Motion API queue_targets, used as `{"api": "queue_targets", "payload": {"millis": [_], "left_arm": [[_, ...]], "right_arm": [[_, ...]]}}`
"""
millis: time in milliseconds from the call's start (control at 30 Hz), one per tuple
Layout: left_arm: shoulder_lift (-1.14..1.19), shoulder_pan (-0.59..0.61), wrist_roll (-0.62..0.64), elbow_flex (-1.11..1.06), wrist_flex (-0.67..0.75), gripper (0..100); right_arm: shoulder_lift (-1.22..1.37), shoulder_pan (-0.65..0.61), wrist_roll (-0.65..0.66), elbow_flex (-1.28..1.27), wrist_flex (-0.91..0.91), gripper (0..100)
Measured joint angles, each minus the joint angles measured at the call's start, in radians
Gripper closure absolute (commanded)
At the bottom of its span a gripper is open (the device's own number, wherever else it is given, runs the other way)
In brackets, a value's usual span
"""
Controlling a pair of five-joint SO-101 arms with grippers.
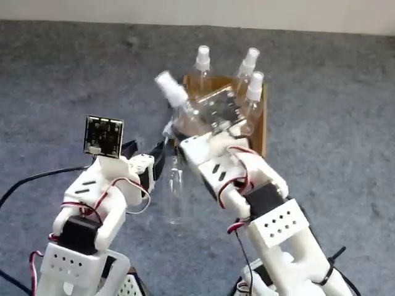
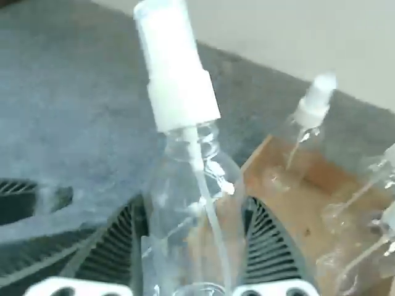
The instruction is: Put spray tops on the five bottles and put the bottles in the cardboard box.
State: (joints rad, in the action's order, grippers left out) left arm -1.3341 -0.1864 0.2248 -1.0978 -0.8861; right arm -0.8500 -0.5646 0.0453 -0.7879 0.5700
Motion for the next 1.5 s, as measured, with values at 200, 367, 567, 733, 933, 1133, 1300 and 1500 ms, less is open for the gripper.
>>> {"api": "queue_targets", "payload": {"millis": [200, 367, 567, 733, 933, 1133, 1300, 1500], "left_arm": [[0.000, 0.002, -0.114, 0.000, 0.000, 80], [0.000, 0.002, -0.149, 0.000, 0.000, 68], [0.000, -0.069, -0.153, 0.000, 0.000, 67], [0.002, -0.052, -0.155, -0.017, 0.006, 67], [0.002, 0.060, -0.155, -0.123, 0.193, 70], [0.003, 0.071, -0.155, -0.147, 0.244, 71], [0.003, 0.086, -0.155, -0.147, 0.245, 71], [0.002, 0.130, -0.155, -0.146, 0.256, 71]], "right_arm": [[0.000, 0.018, -0.051, 0.000, -0.084, 99.5], [0.000, 0.018, -0.064, 0.000, -0.092, 99.5], [0.121, 0.018, -0.081, 0.146, -0.020, 99.5], [0.265, 0.008, -0.163, 0.351, 0.127, 99.5], [0.262, -0.100, -0.169, 0.460, 0.241, 99.5], [0.183, -0.106, -0.140, 0.477, 0.342, 99.5], [0.129, -0.098, -0.124, 0.477, 0.394, 99.5], [0.110, -0.089, -0.118, 0.364, 0.358, 99.5]]}}
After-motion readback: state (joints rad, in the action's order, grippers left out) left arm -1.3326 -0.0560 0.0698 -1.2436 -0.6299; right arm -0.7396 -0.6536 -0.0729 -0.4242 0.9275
